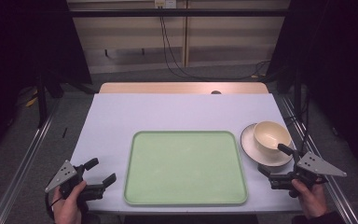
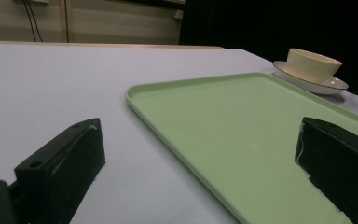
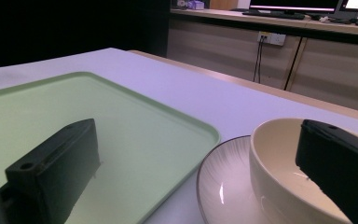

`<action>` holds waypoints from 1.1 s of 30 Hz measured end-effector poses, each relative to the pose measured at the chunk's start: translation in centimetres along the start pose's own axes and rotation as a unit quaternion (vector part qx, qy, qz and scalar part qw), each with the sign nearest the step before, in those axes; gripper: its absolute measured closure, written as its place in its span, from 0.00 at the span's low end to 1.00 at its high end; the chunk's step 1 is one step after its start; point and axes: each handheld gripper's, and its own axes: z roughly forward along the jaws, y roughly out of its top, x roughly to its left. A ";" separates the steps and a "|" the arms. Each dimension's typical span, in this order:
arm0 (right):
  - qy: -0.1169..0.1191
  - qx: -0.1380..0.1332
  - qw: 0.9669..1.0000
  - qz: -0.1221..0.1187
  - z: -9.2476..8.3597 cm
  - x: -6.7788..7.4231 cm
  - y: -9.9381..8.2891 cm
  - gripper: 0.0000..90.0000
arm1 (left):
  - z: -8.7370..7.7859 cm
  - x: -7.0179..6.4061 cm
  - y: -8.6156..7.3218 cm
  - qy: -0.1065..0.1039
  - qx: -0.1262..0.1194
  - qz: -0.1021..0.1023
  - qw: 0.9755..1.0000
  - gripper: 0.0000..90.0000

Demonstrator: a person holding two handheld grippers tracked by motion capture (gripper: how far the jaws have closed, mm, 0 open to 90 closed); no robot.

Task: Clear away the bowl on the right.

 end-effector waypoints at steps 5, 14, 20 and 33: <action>0.008 0.005 1.000 -0.006 0.1 -0.1 0.0 0.00 | 0.0 0.0 0.0 0.000 0.000 0.000 1.000 0.02; 0.015 0.008 1.000 0.001 0.2 -0.1 0.0 0.00 | 0.0 0.0 0.0 0.000 0.001 0.000 1.000 0.02; 0.024 0.016 1.000 -0.005 0.2 -0.1 0.0 0.00 | 0.0 0.0 0.0 0.001 0.000 -0.001 1.000 0.02; 0.031 0.036 0.999 0.000 -0.2 -1.9 0.2 0.00 | 0.0 0.0 0.0 0.002 -0.001 -0.002 1.000 0.02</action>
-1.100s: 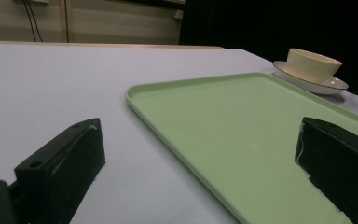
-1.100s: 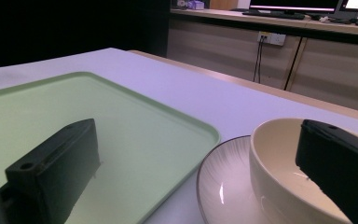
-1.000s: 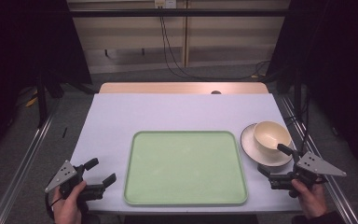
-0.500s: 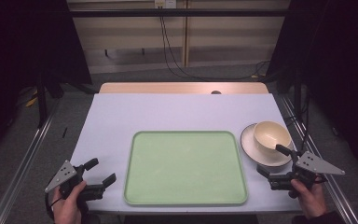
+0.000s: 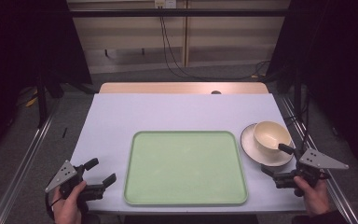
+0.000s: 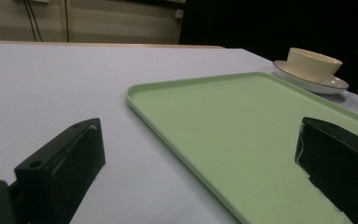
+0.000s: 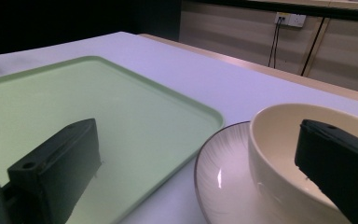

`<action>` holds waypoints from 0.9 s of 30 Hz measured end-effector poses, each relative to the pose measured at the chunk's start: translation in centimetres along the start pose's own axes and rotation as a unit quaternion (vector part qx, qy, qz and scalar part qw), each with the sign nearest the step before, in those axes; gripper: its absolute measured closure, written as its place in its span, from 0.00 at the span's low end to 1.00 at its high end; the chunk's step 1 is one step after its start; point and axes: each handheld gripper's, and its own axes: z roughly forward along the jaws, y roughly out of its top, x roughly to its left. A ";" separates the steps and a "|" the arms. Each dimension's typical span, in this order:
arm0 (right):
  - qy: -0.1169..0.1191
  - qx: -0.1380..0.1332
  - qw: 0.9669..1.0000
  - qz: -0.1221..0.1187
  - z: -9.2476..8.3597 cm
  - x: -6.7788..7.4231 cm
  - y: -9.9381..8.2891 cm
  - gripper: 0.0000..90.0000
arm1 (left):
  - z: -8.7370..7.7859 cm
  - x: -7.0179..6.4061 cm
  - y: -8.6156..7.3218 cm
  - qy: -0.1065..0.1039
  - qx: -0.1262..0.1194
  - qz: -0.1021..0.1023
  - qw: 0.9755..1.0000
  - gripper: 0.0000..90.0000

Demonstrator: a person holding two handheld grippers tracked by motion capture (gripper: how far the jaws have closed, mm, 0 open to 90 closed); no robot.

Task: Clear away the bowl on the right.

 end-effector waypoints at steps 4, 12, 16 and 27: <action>-0.010 0.003 1.000 0.009 -0.4 -0.9 0.2 0.01 | 0.0 0.0 0.0 -0.001 0.000 0.000 1.000 0.02; -0.013 0.008 0.999 0.043 -0.4 -2.7 0.9 0.02 | 0.0 0.0 0.0 0.000 0.000 -0.001 1.000 0.02; -0.014 0.015 0.998 0.057 -0.4 -3.6 1.0 0.02 | 0.0 0.0 0.0 0.000 0.000 -0.001 1.000 0.02; -0.019 0.053 0.996 0.070 0.4 -7.0 1.8 0.07 | 0.0 0.0 0.0 -0.001 -0.001 -0.001 1.000 0.02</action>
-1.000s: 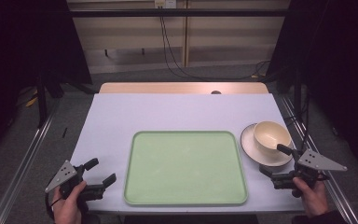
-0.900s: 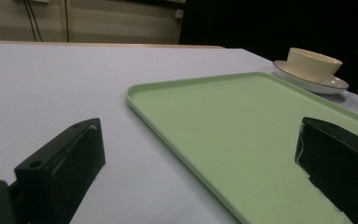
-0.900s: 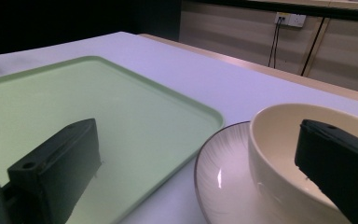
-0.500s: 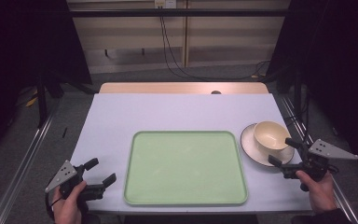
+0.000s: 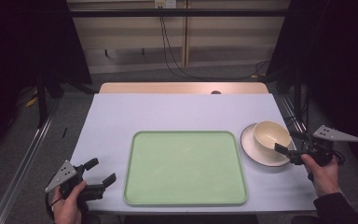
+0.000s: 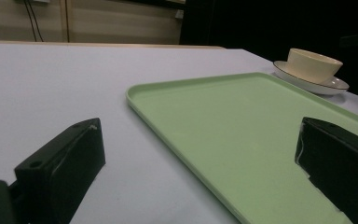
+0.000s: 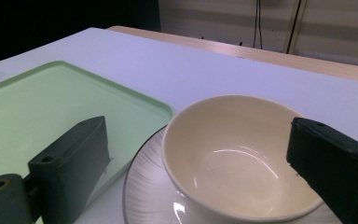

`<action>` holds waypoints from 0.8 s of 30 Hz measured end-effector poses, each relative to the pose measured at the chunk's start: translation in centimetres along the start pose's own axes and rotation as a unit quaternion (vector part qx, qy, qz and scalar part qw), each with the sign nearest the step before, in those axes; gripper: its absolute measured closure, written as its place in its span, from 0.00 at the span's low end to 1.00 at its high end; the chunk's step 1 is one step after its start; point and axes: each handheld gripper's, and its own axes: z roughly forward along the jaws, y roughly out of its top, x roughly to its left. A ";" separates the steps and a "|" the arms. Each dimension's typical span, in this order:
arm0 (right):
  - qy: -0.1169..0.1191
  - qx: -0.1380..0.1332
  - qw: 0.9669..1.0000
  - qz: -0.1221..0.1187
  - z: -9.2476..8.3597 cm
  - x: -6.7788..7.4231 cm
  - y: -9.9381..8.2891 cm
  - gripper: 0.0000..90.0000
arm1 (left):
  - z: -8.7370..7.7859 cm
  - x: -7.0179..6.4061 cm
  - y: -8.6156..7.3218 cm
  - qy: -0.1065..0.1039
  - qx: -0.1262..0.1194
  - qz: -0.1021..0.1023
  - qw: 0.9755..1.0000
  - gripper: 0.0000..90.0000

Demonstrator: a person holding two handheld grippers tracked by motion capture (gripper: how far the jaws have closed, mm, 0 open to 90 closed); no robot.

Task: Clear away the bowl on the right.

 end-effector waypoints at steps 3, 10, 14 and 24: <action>0.001 0.007 1.000 0.009 0.0 -0.4 0.1 0.08 | 0.0 0.1 0.0 -0.005 0.004 0.004 1.000 0.02; -0.001 0.046 0.999 0.017 0.4 -2.0 0.5 0.09 | 0.3 0.2 0.1 -0.009 0.009 0.009 1.000 0.02; -0.010 0.077 0.997 0.010 1.1 -2.9 0.7 0.10 | 0.4 0.1 0.2 -0.005 0.007 0.009 1.000 0.02; -0.019 0.123 0.992 -0.008 3.8 -4.4 1.9 0.13 | 0.5 0.1 0.1 -0.010 0.002 0.000 1.000 0.02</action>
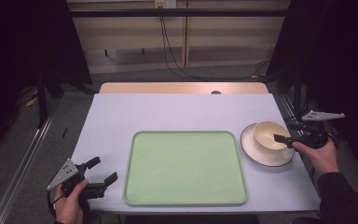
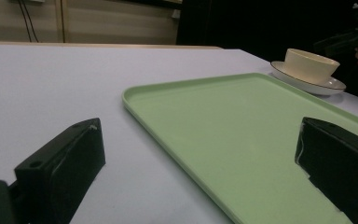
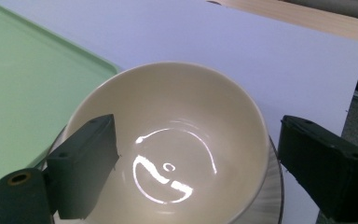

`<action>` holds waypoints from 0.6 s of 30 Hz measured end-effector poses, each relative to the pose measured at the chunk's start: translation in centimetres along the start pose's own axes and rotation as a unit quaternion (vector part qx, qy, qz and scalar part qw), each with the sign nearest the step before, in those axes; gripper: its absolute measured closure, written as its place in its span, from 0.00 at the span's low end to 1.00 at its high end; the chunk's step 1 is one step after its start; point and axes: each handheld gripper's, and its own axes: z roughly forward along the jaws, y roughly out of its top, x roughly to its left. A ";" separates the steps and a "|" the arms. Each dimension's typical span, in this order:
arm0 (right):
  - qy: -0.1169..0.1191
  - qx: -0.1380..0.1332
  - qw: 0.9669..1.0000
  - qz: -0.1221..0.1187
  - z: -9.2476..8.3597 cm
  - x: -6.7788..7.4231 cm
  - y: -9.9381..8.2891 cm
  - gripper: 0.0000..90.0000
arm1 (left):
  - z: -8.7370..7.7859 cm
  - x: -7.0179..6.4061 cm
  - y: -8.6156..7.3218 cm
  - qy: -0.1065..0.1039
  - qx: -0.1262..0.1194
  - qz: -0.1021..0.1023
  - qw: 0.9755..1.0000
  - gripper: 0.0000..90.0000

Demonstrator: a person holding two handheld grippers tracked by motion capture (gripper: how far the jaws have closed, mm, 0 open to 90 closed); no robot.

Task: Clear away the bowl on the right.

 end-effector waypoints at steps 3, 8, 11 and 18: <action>-0.006 -0.004 1.000 -0.001 0.4 -0.3 0.2 0.15 | 0.0 0.1 0.0 0.000 0.002 0.004 1.000 0.02; -0.020 0.031 0.999 0.002 1.5 -1.3 0.9 0.19 | 0.0 0.2 0.0 -0.004 0.008 0.011 1.000 0.02; -0.020 0.040 0.999 0.008 1.9 -1.5 0.6 0.22 | 0.0 0.2 0.0 -0.003 0.003 0.004 1.000 0.02; -0.007 0.063 0.998 0.013 2.3 -1.8 -0.2 0.18 | 0.0 0.2 0.0 -0.005 0.008 0.011 1.000 0.02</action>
